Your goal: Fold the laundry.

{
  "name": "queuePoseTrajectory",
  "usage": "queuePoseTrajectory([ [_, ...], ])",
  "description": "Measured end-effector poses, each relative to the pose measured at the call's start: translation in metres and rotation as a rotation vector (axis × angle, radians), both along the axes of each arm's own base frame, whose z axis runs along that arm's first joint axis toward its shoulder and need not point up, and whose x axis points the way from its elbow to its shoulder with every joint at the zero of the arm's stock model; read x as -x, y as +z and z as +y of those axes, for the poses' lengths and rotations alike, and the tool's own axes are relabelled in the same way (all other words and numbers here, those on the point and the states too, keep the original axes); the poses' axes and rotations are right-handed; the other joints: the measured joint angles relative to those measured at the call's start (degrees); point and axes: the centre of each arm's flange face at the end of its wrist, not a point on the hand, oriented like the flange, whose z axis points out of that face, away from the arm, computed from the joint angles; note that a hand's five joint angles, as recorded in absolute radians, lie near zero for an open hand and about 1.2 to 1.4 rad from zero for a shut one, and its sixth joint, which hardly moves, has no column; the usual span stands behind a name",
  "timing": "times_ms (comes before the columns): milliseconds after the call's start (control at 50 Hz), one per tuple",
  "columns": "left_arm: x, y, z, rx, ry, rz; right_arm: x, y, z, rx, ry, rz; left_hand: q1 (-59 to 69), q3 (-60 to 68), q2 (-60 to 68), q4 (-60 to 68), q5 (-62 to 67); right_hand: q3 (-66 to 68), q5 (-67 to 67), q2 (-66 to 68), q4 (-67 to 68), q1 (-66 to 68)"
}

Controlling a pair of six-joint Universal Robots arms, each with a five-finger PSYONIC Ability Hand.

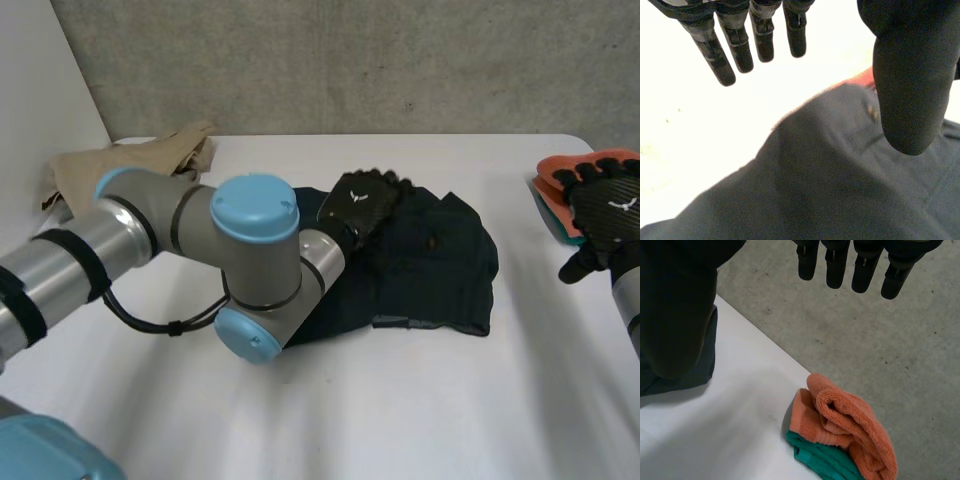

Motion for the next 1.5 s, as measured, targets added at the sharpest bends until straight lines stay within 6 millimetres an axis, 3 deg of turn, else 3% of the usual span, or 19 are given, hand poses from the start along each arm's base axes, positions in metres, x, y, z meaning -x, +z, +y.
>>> queuePoseTrajectory([
  [60,-0.013,0.033,-0.003,0.037,0.021,0.028,0.002,0.005,0.002,-0.016,-0.008,-0.018,-2.13,-2.65,-2.54,-2.39,-2.77,0.00,0.00,0.00,0.00,0.00],
  [160,-0.065,0.081,-0.030,0.122,0.121,0.037,-0.003,0.009,0.014,-0.102,0.018,-0.068,-2.13,-2.65,-2.89,-2.59,-3.03,0.00,0.00,0.00,0.00,0.00],
  [240,-0.102,0.092,-0.054,0.183,0.161,-0.017,-0.014,0.004,0.028,-0.201,0.079,-0.116,-2.13,-2.66,-3.07,-2.83,-3.23,0.00,0.00,0.00,0.00,0.00],
  [320,-0.122,0.080,-0.075,0.211,0.147,-0.091,-0.025,-0.004,0.038,-0.270,0.132,-0.152,-2.13,-2.66,-3.07,-2.86,-3.23,0.00,0.00,0.00,0.00,0.00],
  [400,-0.142,0.051,-0.099,0.208,0.115,-0.181,-0.039,-0.021,0.044,-0.338,0.177,-0.176,-2.13,-2.66,-3.07,-2.86,-3.20,0.00,0.00,0.00,0.00,0.00],
  [520,-0.166,-0.016,-0.123,0.137,0.034,-0.343,-0.059,-0.054,0.042,-0.370,0.214,-0.157,-2.13,-2.66,-3.07,-2.86,-3.23,0.00,0.00,0.00,0.00,0.00],
  [580,-0.168,-0.036,-0.123,0.120,0.000,-0.403,-0.064,-0.065,0.036,-0.351,0.206,-0.143,-0.87,-1.67,-1.95,-1.68,-1.72,0.08,0.02,0.11,0.07,0.03],
  [620,-0.168,-0.048,-0.121,0.117,-0.023,-0.445,-0.067,-0.072,0.030,-0.332,0.192,-0.129,7.54,6.36,6.55,6.06,6.42,2.83,2.14,2.81,2.06,2.48],
  [680,-0.163,-0.057,-0.116,0.125,-0.046,-0.489,-0.069,-0.081,0.018,-0.297,0.167,-0.099,36.70,32.55,33.14,33.41,33.29,29.84,29.51,30.65,29.48,30.11],
  [720,-0.160,-0.060,-0.112,0.129,-0.052,-0.508,-0.070,-0.083,0.010,-0.265,0.152,-0.081,45.62,45.70,46.35,46.71,46.07,47.12,45.92,48.32,46.03,46.41],
  [820,-0.151,-0.058,-0.103,0.137,-0.043,-0.533,-0.072,-0.077,-0.009,-0.171,0.136,-0.050,45.93,49.04,49.74,50.21,48.05,55.51,54.41,55.64,55.54,52.79],
  [880,-0.143,-0.048,-0.094,0.144,-0.021,-0.539,-0.077,-0.065,-0.030,-0.060,0.130,-0.018,45.94,49.17,49.86,50.37,48.05,55.70,54.42,55.64,55.97,52.79],
  [1080,-0.128,0.027,-0.036,0.114,0.130,-0.408,-0.098,-0.030,-0.101,0.142,0.117,0.070,45.94,49.24,49.87,50.39,48.51,55.71,54.42,55.64,56.04,52.79],
  [1120,-0.128,0.037,-0.024,0.111,0.169,-0.385,-0.101,-0.027,-0.107,0.119,0.117,0.078,45.94,49.25,49.87,50.40,48.51,45.78,45.57,45.69,45.81,44.30],
  [1140,-0.128,0.039,-0.020,0.110,0.184,-0.379,-0.102,-0.027,-0.107,0.100,0.118,0.081,45.95,49.25,49.87,50.40,48.51,44.09,43.37,43.94,44.09,41.96],
  [1180,-0.129,0.043,-0.013,0.113,0.214,-0.370,-0.100,-0.031,-0.102,0.025,0.119,0.080,46.01,49.25,49.87,50.41,48.51,23.59,23.43,23.04,23.53,22.17],
  [1260,-0.131,0.042,-0.010,0.125,0.252,-0.364,-0.090,-0.036,-0.080,-0.150,0.108,0.029,46.05,49.25,49.87,50.43,48.51,6.12,4.48,6.33,5.61,5.42],
  [1420,-0.141,0.039,-0.024,0.142,0.296,-0.379,-0.062,-0.047,-0.025,-0.433,0.059,-0.178,46.09,49.25,49.87,50.61,48.51,0.01,-0.14,0.27,0.03,0.59],
  [1500,-0.146,0.039,-0.032,0.147,0.311,-0.386,-0.058,-0.059,-0.010,-0.497,0.075,-0.236,46.09,49.25,49.87,50.61,48.51,0.01,-0.14,0.28,0.03,0.15],
])
